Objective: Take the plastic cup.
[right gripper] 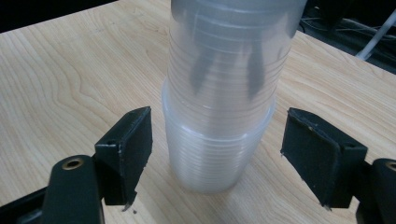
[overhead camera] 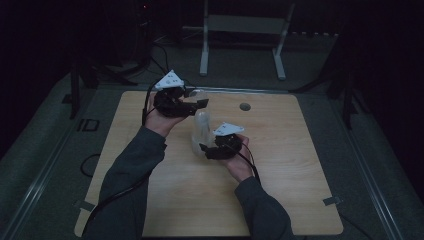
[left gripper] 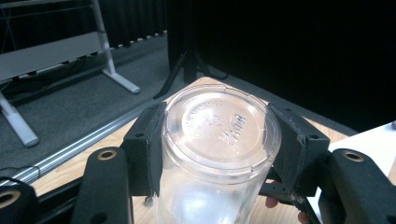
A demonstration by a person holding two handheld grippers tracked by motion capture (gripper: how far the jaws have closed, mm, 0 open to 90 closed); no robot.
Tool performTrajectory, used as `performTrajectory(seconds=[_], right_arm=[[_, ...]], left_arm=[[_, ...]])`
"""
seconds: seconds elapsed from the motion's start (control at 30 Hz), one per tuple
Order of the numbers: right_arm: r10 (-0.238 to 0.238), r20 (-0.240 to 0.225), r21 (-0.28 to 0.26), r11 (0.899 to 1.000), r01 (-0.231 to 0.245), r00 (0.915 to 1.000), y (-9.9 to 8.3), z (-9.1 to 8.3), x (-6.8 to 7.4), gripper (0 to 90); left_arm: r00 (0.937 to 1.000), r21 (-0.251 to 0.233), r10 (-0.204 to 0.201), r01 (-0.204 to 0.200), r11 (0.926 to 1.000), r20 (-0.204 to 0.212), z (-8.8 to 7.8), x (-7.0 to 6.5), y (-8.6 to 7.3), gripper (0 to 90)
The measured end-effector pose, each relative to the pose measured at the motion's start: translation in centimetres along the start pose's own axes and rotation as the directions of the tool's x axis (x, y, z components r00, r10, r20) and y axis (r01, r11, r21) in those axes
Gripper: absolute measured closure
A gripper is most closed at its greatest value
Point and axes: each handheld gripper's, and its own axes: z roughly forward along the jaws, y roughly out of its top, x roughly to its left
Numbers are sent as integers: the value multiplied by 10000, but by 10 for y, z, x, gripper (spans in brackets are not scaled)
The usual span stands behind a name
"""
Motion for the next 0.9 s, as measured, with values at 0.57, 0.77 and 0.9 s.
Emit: performTrajectory(seconds=[0.57, 0.77, 0.9], right_arm=[[-257, 55, 84, 9996, 256, 9997, -8, -16, 0, 244], [-383, 60, 135, 9992, 382, 9992, -10, -22, 2, 244], [-511, 64, 148, 9986, 510, 9987, -11, -25, 3, 245]], left_arm=[[9996, -54, 113, -112, 9999, 255, -20, -3, -1, 412], [9994, -74, 229, -227, 9997, 269, -27, -6, -1, 412], [9992, -104, 271, -268, 9996, 299, -32, -7, -2, 412]])
